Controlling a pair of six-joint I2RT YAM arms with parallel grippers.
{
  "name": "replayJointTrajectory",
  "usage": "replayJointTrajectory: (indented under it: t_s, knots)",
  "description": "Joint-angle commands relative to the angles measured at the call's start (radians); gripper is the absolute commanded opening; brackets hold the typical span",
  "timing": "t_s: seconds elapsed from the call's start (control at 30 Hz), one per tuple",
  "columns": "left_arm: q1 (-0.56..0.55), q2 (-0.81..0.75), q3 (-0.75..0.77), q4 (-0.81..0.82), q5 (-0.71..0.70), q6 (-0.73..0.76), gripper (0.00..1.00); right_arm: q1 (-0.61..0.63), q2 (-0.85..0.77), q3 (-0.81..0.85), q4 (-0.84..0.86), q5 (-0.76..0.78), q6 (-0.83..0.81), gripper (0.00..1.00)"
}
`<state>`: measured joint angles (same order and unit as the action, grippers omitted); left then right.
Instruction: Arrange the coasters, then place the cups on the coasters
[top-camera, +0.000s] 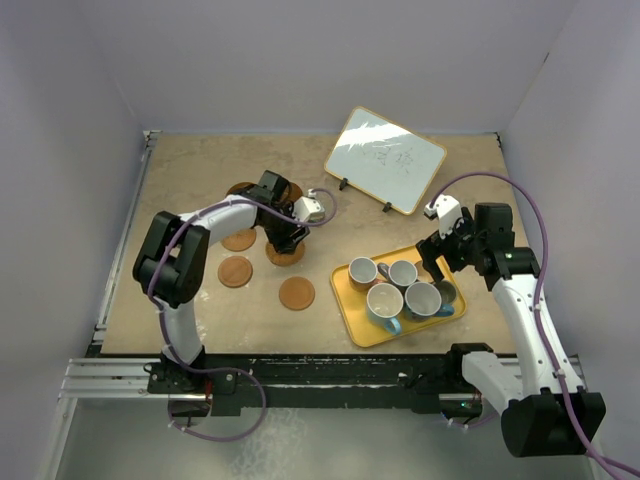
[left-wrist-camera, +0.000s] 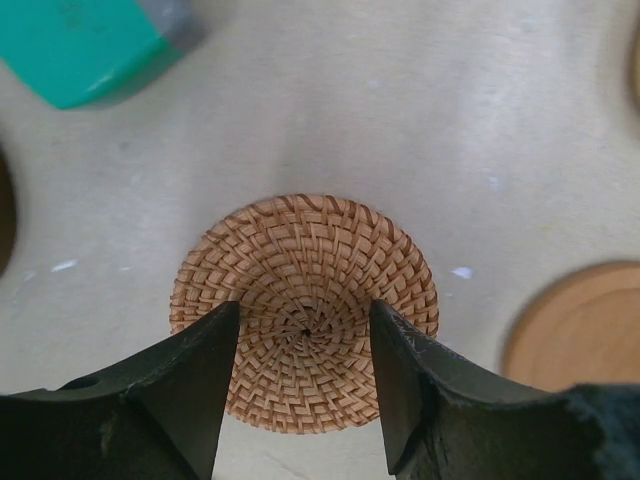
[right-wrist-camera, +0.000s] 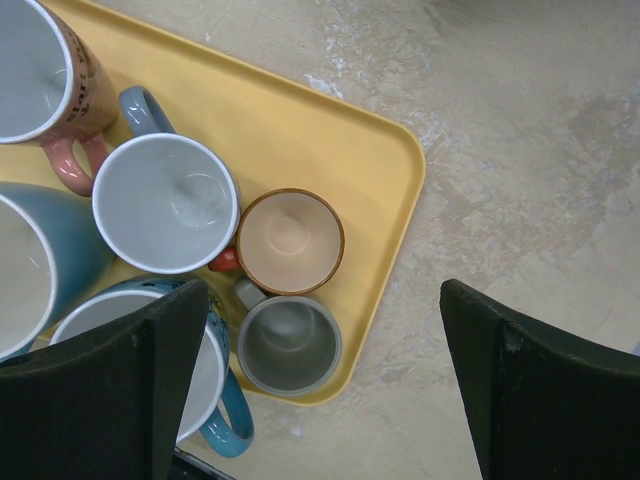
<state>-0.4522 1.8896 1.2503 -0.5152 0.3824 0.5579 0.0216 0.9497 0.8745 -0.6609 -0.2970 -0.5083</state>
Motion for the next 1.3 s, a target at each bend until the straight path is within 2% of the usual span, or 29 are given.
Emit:
replayJointTrajectory:
  t_s: [0.0,0.8,1.03,1.27]
  knots:
    - [0.034,0.044,0.043,0.03,-0.102,-0.018,0.52,0.005,0.007,-0.005,-0.004,0.01,-0.01,1.0]
    - [0.049,0.112,0.115,0.066,-0.166,-0.025,0.52,0.004,0.016,-0.005,-0.005,0.013,-0.012,1.0]
    - [0.05,0.059,0.129,0.053,-0.118,-0.03,0.53,0.004,0.017,-0.005,-0.006,0.012,-0.012,1.0]
    - [0.05,-0.052,0.104,0.047,-0.003,-0.029,0.57,0.004,0.015,-0.002,-0.006,0.012,-0.012,1.0]
